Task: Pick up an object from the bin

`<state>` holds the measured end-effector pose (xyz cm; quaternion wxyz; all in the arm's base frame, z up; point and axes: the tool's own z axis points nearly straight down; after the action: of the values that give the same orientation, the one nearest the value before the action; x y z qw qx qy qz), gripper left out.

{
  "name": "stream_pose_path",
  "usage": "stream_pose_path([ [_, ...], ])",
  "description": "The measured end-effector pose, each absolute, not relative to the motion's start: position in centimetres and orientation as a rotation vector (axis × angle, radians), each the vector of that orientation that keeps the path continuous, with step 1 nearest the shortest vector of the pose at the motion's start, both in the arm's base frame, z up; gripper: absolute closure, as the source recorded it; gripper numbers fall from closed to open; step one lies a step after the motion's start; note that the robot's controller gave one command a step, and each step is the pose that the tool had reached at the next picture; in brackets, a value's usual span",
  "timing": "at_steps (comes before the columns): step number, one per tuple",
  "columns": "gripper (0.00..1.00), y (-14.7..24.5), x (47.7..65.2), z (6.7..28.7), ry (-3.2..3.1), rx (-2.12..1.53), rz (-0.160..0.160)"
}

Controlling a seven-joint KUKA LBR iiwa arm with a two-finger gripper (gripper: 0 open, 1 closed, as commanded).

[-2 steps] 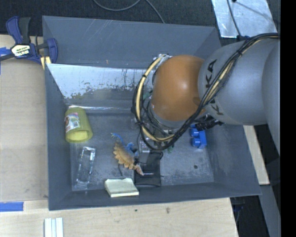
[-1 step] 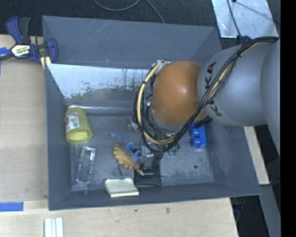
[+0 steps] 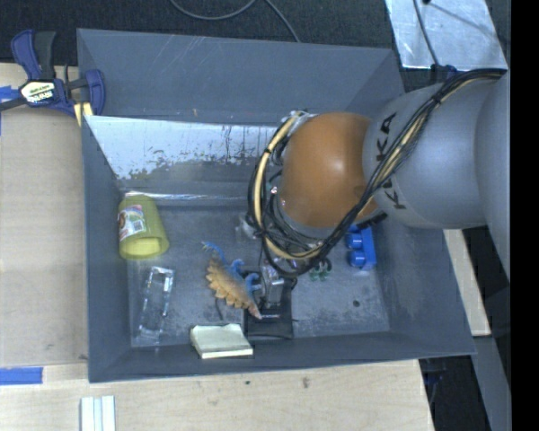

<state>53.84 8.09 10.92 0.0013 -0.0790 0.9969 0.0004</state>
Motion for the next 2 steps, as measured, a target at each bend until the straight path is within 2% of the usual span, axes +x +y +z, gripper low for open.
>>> stream_pose_path([
  [1, 0.00, 7.4, 53.6, 9.7, 3.139, 0.041, 0.000],
  [2, 1.00, 4.9, 52.6, 7.1, 3.122, -0.289, 0.001],
])
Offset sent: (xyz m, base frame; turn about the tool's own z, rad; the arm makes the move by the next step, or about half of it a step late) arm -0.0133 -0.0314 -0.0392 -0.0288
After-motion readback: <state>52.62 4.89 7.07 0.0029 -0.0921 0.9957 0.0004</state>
